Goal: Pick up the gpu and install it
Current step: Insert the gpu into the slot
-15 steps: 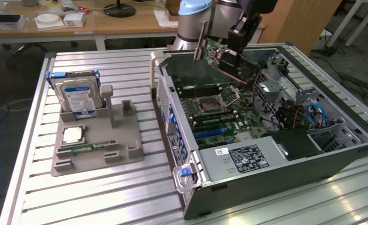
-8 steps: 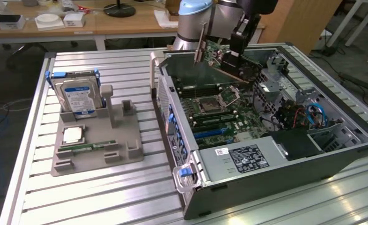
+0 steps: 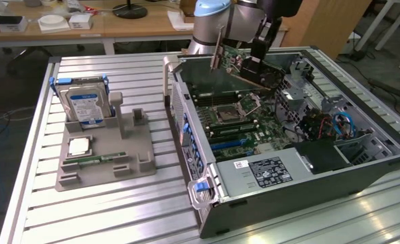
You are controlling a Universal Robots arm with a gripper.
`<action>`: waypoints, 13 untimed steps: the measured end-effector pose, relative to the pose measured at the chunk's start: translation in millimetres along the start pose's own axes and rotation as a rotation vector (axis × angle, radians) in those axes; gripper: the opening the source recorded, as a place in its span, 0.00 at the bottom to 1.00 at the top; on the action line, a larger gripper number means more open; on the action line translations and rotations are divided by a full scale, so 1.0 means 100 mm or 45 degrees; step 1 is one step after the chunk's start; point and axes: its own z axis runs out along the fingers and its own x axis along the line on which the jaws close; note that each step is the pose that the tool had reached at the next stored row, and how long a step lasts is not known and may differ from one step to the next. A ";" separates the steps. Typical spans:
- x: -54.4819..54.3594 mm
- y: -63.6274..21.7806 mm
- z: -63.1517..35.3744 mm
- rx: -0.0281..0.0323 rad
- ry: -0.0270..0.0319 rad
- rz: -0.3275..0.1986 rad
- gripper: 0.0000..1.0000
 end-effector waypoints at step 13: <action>0.00 -0.001 0.040 0.0026 0.0074 -0.299 0.26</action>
